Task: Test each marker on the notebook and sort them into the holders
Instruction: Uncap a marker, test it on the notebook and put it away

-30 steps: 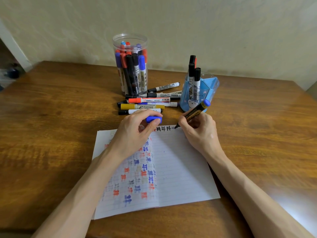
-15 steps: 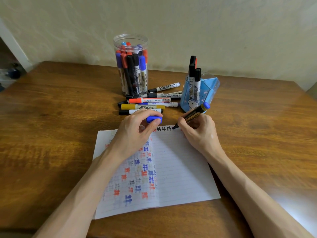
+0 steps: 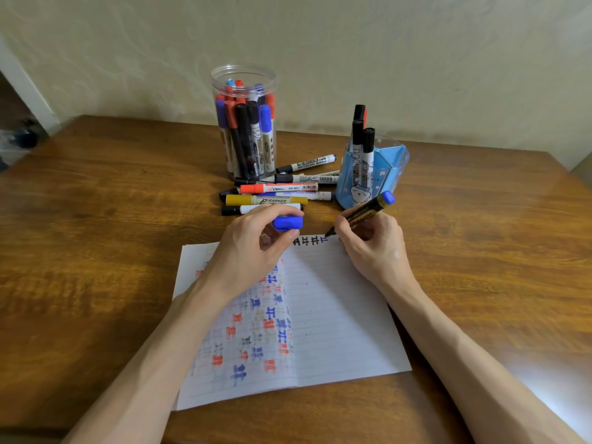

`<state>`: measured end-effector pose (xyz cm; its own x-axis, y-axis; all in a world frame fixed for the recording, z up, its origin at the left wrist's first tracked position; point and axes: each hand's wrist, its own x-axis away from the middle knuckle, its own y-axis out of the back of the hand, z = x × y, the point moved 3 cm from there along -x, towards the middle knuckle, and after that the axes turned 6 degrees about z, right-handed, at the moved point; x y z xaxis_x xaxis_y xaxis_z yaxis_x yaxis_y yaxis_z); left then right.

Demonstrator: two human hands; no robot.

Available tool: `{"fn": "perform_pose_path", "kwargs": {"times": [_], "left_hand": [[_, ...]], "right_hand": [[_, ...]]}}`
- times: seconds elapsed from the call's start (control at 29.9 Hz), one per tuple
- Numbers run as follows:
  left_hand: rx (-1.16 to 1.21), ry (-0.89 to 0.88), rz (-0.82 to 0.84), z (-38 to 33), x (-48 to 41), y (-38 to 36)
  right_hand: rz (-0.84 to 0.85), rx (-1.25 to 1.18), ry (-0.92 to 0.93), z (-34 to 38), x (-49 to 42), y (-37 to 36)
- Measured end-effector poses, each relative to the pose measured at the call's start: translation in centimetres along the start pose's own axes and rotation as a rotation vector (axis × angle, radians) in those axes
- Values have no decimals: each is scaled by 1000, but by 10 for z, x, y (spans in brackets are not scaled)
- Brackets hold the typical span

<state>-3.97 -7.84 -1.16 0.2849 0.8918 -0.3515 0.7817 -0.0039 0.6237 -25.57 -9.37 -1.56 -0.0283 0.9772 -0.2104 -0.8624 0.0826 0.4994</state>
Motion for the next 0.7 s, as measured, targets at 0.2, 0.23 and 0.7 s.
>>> {"fn": "perform_pose_path", "kwargs": {"times": [0.2,0.23,0.7], "left_hand": [[-12,47,2,1,1,0],[1,60,7,1,1,0],[65,55,28,-5,1,-1]], "right_hand": [[18,8,-10,0,-1,-1],[9,-5,-15,0,0,-1],[125,-544,-5,17,6,6]]}}
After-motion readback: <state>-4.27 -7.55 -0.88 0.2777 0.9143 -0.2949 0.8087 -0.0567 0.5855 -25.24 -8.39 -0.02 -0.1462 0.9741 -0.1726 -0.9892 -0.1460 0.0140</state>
